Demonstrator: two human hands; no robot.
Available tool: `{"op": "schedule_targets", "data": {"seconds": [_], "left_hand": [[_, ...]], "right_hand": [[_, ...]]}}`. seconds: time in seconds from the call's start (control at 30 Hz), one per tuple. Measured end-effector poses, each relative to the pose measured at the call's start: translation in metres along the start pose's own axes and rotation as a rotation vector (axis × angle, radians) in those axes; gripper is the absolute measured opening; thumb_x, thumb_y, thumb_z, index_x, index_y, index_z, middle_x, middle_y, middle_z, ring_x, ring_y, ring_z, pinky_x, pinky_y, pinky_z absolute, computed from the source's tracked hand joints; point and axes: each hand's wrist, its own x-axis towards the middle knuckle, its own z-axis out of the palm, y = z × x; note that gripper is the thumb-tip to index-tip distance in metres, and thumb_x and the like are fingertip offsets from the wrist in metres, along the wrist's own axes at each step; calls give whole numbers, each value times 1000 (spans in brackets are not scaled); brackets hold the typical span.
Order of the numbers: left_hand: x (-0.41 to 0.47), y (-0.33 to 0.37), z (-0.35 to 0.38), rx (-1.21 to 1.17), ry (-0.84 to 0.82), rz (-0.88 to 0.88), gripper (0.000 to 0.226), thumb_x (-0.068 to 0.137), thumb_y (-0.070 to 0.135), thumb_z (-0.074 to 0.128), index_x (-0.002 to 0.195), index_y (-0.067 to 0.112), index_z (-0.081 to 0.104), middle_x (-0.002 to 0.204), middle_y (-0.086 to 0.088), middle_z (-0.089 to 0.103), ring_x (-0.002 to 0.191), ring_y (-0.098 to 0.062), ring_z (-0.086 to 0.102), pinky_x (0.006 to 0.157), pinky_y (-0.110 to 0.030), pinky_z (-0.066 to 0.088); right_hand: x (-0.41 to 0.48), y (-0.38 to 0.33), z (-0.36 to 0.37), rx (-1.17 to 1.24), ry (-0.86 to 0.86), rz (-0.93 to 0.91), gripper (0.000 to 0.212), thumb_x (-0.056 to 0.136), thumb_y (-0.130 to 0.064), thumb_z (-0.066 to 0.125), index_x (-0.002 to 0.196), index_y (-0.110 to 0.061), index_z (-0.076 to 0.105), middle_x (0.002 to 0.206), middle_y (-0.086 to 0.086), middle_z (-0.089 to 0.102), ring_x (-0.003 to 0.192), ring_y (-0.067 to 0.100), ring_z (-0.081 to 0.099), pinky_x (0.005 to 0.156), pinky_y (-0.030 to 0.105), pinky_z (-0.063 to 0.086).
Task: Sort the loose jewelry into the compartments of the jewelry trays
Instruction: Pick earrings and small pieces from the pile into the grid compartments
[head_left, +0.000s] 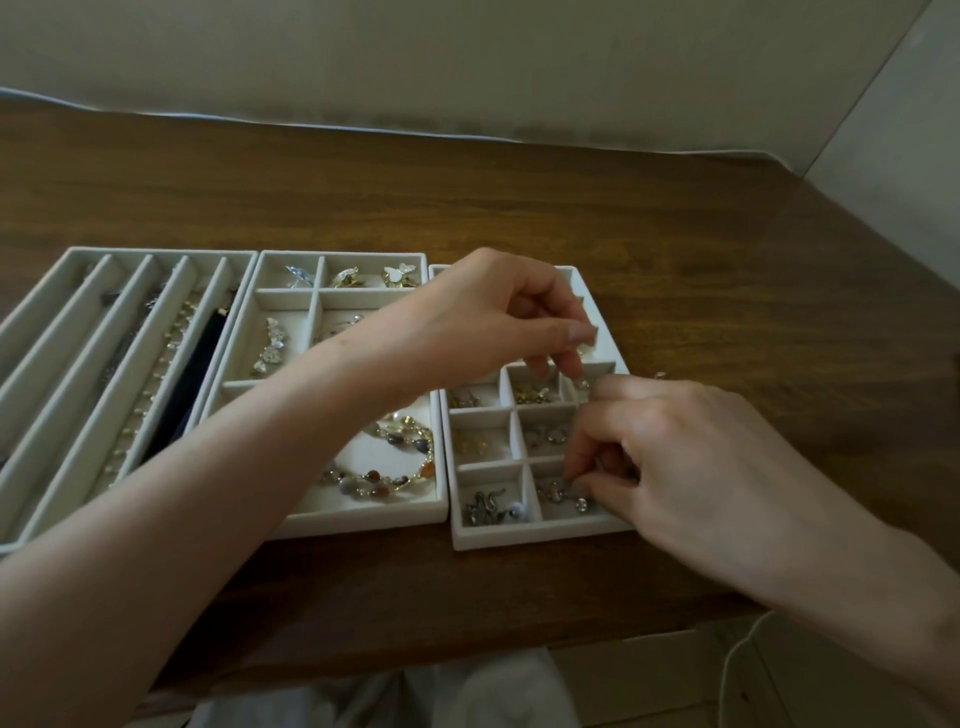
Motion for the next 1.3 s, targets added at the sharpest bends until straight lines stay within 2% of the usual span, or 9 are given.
{"op": "schedule_targets", "data": {"seconds": [0.17,0.33,0.43,0.5,0.63,0.7,0.87,1.07,1.3], "left_hand": [[0,0,1,12,-7,-1,11,87,23,60,91,15,66,79,4,73,70,-3,65,70,-16,52],[0,1,0,8,-12,-6,10,87,23,60,90,15,67,79,4,73,73,-6,66,73,-18,53],[0,0,0,8,-13,-6,10,87,22,60,90,15,67,79,4,73,73,-7,66,73,-19,54],[0,0,0,9,-14,-7,10,87,22,60,90,15,67,79,4,73,73,-7,66,74,-20,54],[0,1,0,11,-13,-9,10,87,23,60,90,16,67,79,5,73,71,-4,65,72,-18,53],[0,1,0,8,-11,-11,11,87,23,60,91,15,67,79,5,73,72,-6,66,72,-19,52],[0,0,1,4,-15,-16,11,87,24,60,91,16,66,78,6,73,71,-4,65,68,-14,52],[0,1,1,-16,-9,-26,12,87,22,61,91,13,67,78,3,73,68,-3,63,62,-9,48],[0,1,2,-4,-9,-29,12,87,23,61,91,14,67,79,3,73,69,-4,65,64,-10,49]], "right_hand": [[-2,-4,-1,-46,-28,35,2,92,-35,51,92,-36,53,95,-18,44,83,0,38,60,10,29],[-5,-6,7,-49,53,29,9,93,-38,50,101,-36,49,95,-16,39,84,0,36,71,15,29],[-4,-6,15,-119,72,37,21,70,-26,79,82,-27,61,79,-12,53,68,2,38,52,11,21],[-5,-5,15,-98,124,71,30,55,-20,87,69,-24,61,67,-10,57,59,2,37,57,5,13],[-6,3,11,-35,92,47,21,71,-24,77,77,-30,58,66,-20,38,57,-3,35,53,9,21],[-6,8,4,9,142,13,18,69,-23,75,75,-30,60,63,-22,32,56,-6,35,53,12,21],[-3,13,3,121,110,-44,8,70,-30,72,77,-31,68,67,-18,45,61,-1,46,56,16,32],[1,10,13,120,94,-64,13,68,-26,81,75,-28,71,67,-24,35,56,-8,37,56,9,25],[1,6,11,111,72,-22,6,75,-27,75,75,-28,69,65,-25,37,59,-5,41,58,9,29]]}}
